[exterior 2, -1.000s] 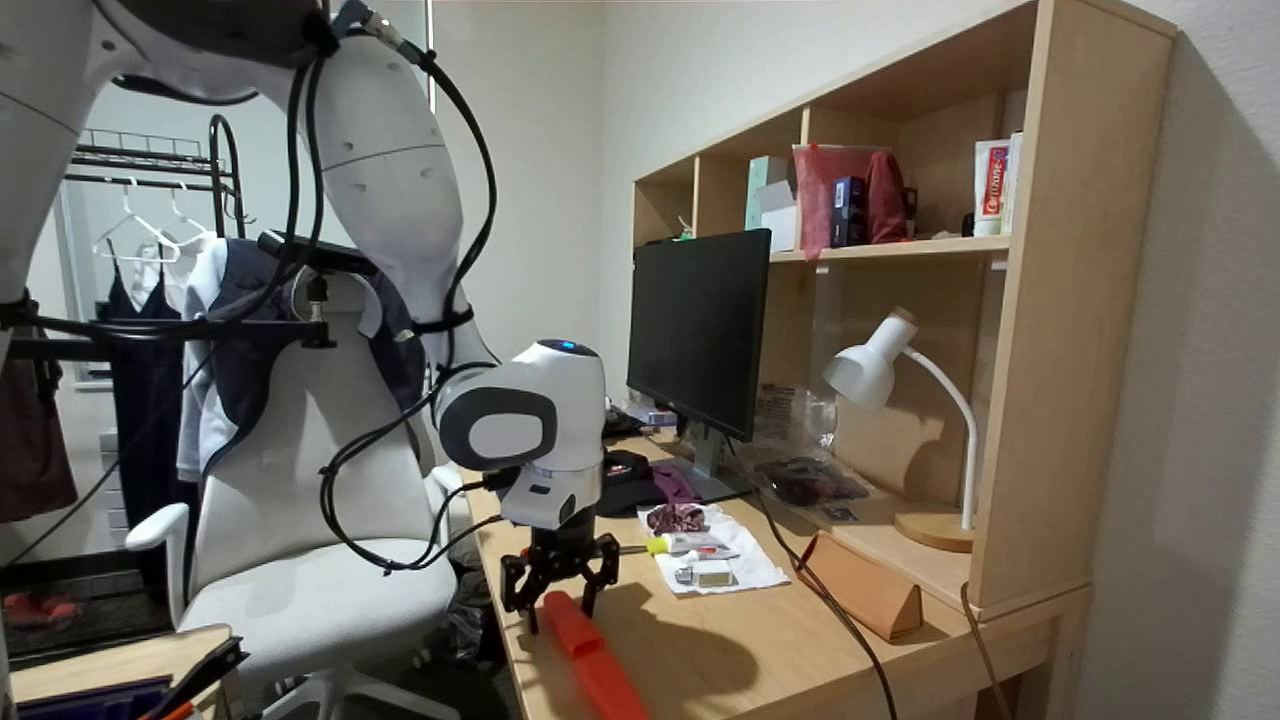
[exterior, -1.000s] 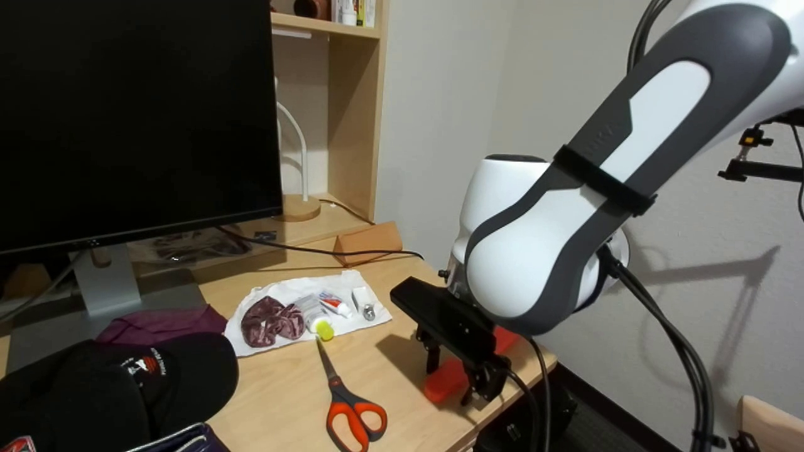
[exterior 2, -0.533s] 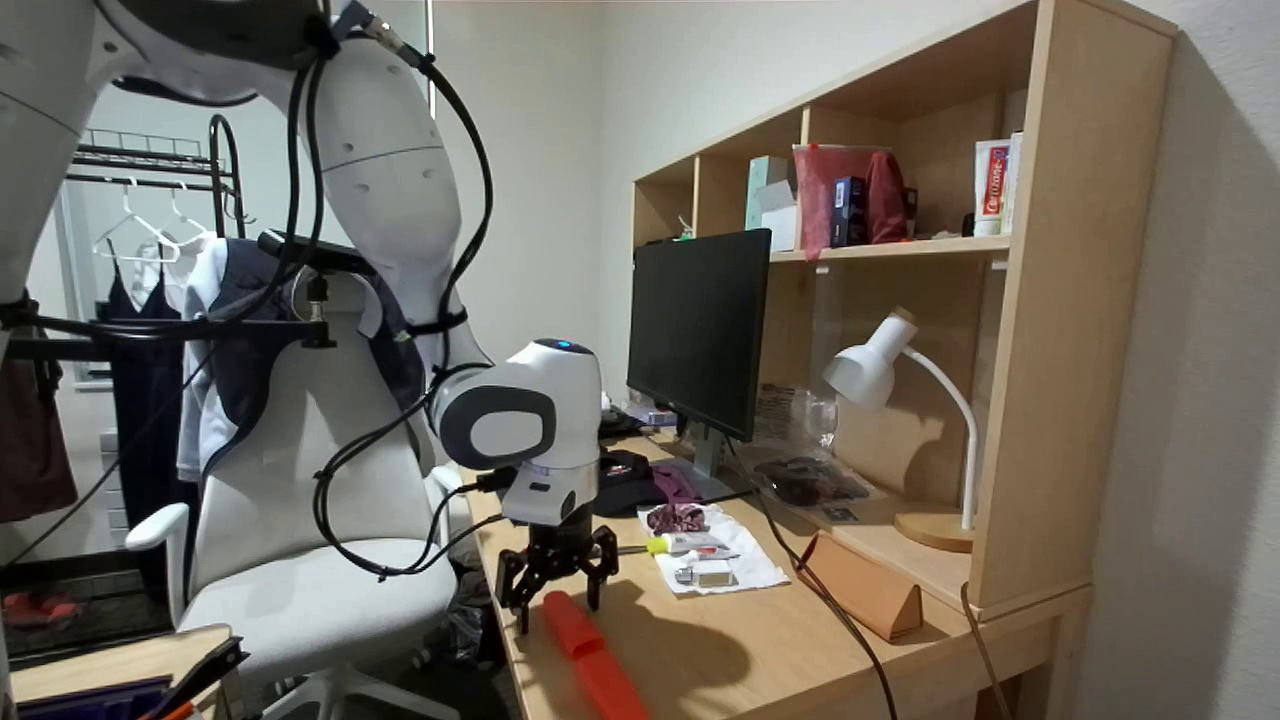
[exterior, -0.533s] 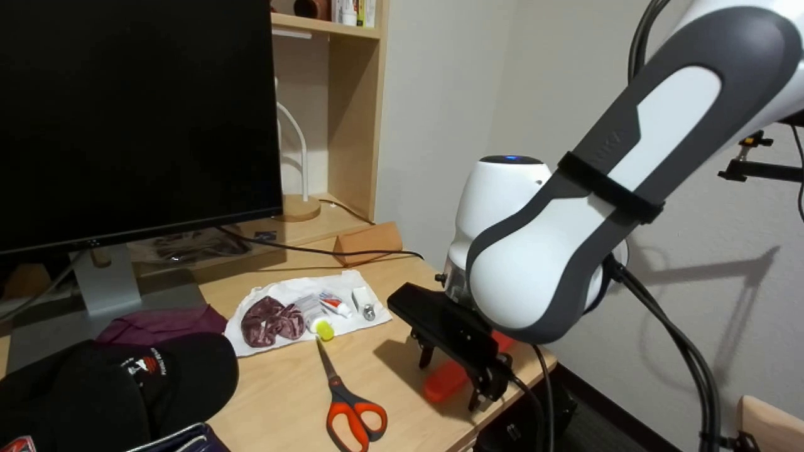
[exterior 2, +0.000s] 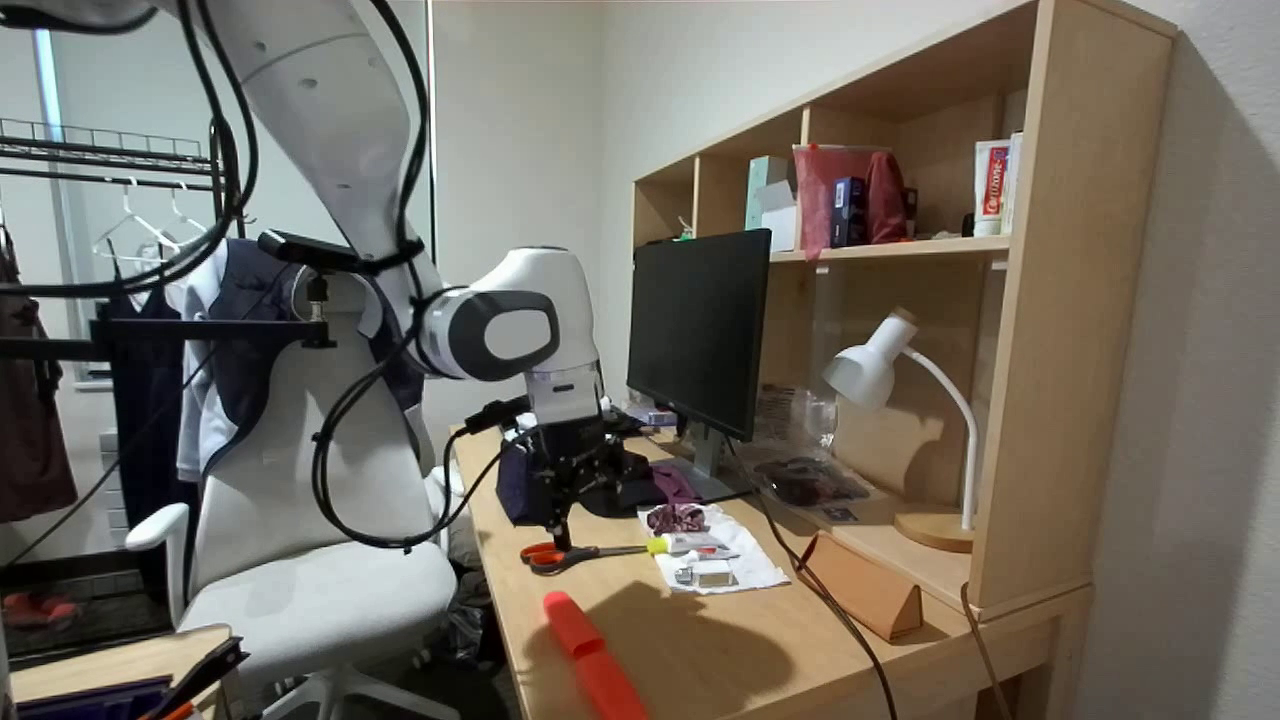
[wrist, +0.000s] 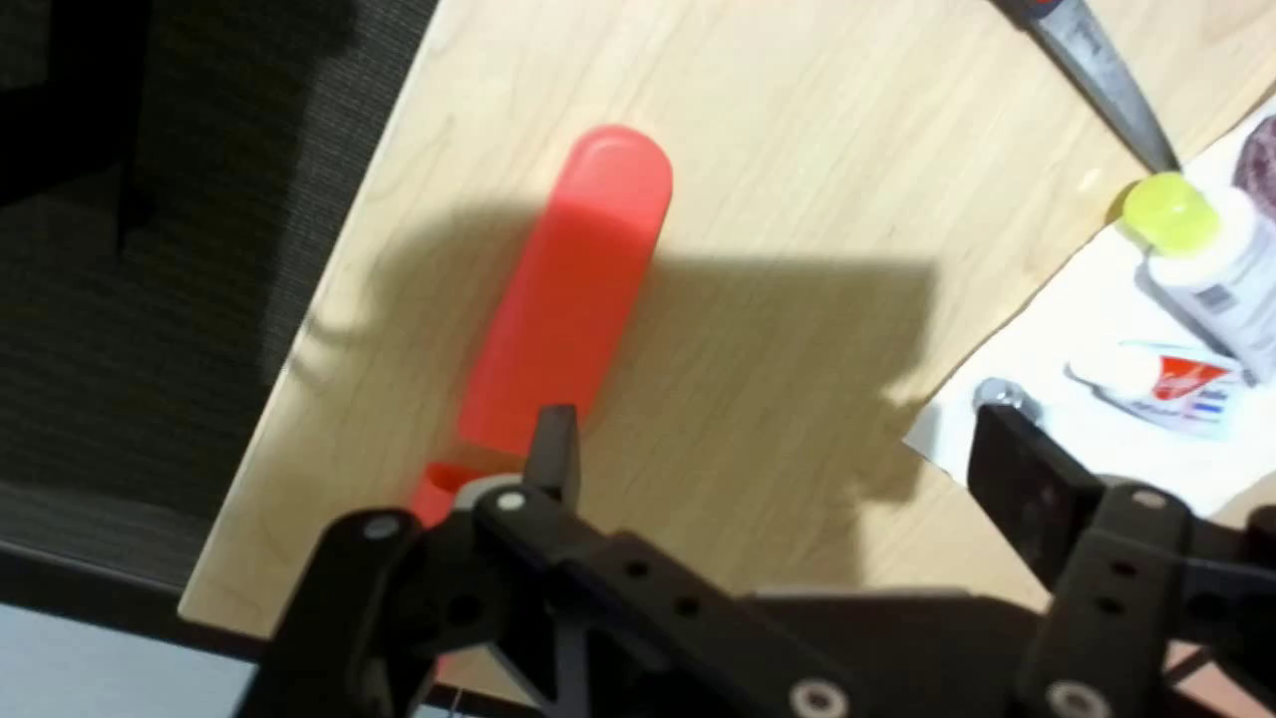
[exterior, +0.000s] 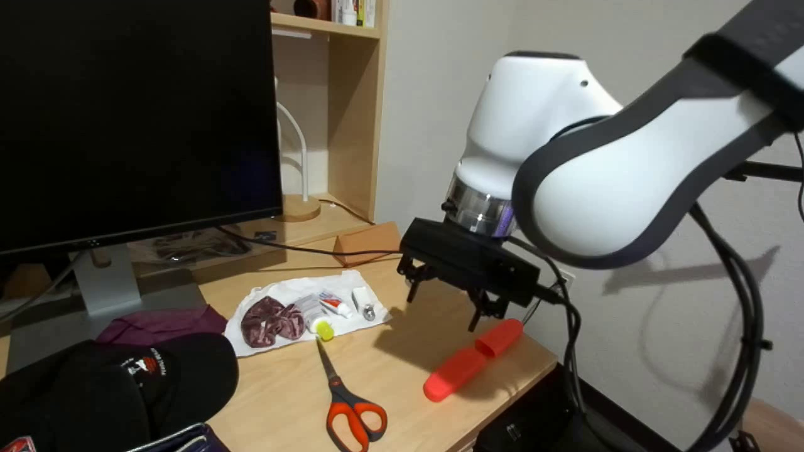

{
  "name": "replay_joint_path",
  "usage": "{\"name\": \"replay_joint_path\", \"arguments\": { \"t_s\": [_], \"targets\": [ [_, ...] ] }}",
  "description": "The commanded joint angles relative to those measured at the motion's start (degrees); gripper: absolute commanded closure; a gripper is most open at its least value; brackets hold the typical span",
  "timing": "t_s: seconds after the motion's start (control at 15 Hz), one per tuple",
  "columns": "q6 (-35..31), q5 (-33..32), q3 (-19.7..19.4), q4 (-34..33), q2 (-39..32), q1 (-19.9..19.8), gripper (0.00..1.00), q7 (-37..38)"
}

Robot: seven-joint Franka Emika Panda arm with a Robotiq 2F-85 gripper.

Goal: Align the orange objects in front of each other

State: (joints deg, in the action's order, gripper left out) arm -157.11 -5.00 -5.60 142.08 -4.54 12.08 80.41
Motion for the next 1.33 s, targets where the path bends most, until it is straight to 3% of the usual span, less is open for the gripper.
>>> {"name": "replay_joint_path", "arguments": {
  "t_s": [0.0,0.2,0.27,0.4,0.47,0.53,0.67,0.73,0.8,1.13,1.2,1.27],
  "targets": [
    [6.2,0.3,3.3,5.5,11.0,-3.9,0.0,-12.6],
    [9.9,2.3,3.9,8.9,16.6,-5.8,0.0,-25.2],
    [10.8,2.4,0.4,10.1,18.0,-3.1,0.0,-29.2],
    [11.9,2.0,-1.2,12.4,20.2,-2.9,0.0,-36.7],
    [11.7,2.9,1.7,13.6,21.0,-6.4,0.0,-40.9],
    [11.1,2.1,-2.5,14.8,22.1,-3.0,0.0,-44.3],
    [11.7,1.8,-4.1,16.6,23.7,-2.8,0.0,-51.8],
    [12.4,3.7,-0.4,17.2,24.1,-6.6,0.0,-56.4],
    [12.6,4.0,-0.1,17.9,24.4,-7.1,0.0,-60.1],
    [13.7,9.5,-0.9,17.1,22.8,-5.8,0.0,-79.4],
    [12.2,8.4,1.3,17.1,22.6,-8.1,0.0,-73.5],
    [12.6,9.0,1.1,17.1,22.6,-7.9,0.0,-76.0]
  ]
}}
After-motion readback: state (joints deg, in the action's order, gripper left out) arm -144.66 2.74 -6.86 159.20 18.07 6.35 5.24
